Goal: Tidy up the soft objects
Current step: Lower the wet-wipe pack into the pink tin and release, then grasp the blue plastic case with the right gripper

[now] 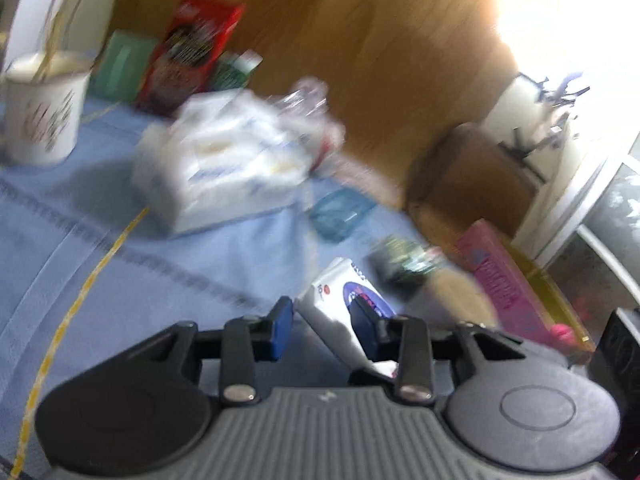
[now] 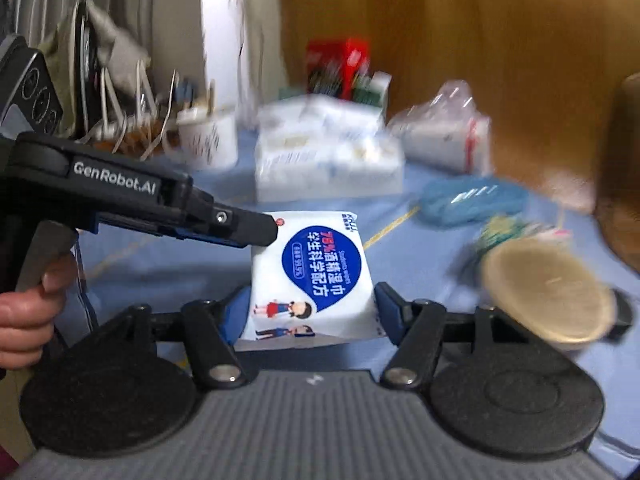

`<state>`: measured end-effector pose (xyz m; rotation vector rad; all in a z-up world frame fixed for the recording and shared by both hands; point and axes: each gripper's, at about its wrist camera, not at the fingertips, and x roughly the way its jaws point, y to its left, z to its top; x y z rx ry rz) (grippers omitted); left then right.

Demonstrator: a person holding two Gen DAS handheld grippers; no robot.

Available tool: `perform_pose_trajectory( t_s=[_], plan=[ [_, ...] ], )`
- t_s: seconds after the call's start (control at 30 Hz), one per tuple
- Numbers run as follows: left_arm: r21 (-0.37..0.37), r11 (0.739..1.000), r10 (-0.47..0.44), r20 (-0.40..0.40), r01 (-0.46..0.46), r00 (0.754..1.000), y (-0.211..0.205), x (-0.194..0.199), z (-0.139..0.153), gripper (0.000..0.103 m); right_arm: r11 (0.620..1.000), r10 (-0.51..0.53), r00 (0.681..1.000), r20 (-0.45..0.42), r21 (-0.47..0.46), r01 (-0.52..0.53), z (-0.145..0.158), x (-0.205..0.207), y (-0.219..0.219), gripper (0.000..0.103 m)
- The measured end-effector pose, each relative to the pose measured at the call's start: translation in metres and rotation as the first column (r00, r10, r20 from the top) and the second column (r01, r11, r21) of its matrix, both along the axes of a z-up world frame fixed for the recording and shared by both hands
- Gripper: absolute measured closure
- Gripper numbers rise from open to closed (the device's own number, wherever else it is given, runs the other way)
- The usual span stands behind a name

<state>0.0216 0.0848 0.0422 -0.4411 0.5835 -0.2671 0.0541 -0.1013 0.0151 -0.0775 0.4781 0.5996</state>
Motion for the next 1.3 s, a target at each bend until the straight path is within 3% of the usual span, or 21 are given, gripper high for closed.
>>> perform_pose_trajectory(
  t_s=[0.13,0.27,0.5,0.57,0.63,0.7,0.8,1.0,1.17,1.3],
  plan=[
    [0.056,0.995,-0.089,0.096,0.084,0.991,-0.050,0.010,0.041,0.071,0.993,-0.115,0.983,0.146,0.032,0.111,0.025,-0.020,-0.040,0.035],
    [0.105,0.969,-0.235,0.134,0.222,0.963,-0.127,0.034,0.060,0.070,0.960,-0.274,0.930,0.246,0.021,0.278,0.034,-0.040,-0.095,0.035],
    [0.171,0.897,-0.426,0.100,0.407,0.899,-0.274,0.089,0.053,0.070,0.851,-0.517,0.827,0.222,0.027,0.525,0.026,-0.050,-0.207,0.035],
    [0.189,0.891,-0.434,0.083,0.413,0.897,-0.308,0.106,0.051,0.069,0.824,-0.559,0.805,0.200,0.032,0.565,0.022,-0.038,-0.230,0.035],
    [0.215,0.892,-0.419,0.073,0.396,0.905,-0.331,0.122,0.047,0.060,0.802,-0.593,0.786,0.174,0.044,0.595,0.018,-0.020,-0.252,0.034],
    [0.244,0.892,-0.404,0.056,0.379,0.913,-0.347,0.135,0.043,0.060,0.764,-0.639,0.751,0.166,0.029,0.644,0.013,0.005,-0.268,0.030],
    [0.211,0.905,-0.382,0.027,0.369,0.924,-0.340,0.133,0.040,0.060,0.715,-0.695,0.705,0.140,0.029,0.699,0.006,0.023,-0.286,0.026],
    [0.154,0.895,-0.433,0.081,0.418,0.898,-0.281,0.088,0.043,0.060,0.708,-0.706,0.687,0.172,0.155,0.689,0.011,-0.014,-0.288,0.029],
    [0.110,0.905,-0.422,0.107,0.411,0.900,-0.211,0.052,0.037,0.060,0.775,-0.630,0.756,0.176,0.202,0.599,0.028,-0.026,-0.265,0.042],
    [0.150,0.945,-0.306,0.097,0.290,0.947,-0.147,0.032,0.023,0.060,0.849,-0.517,0.845,0.138,0.205,0.486,0.043,-0.010,-0.225,0.043]
  ],
)
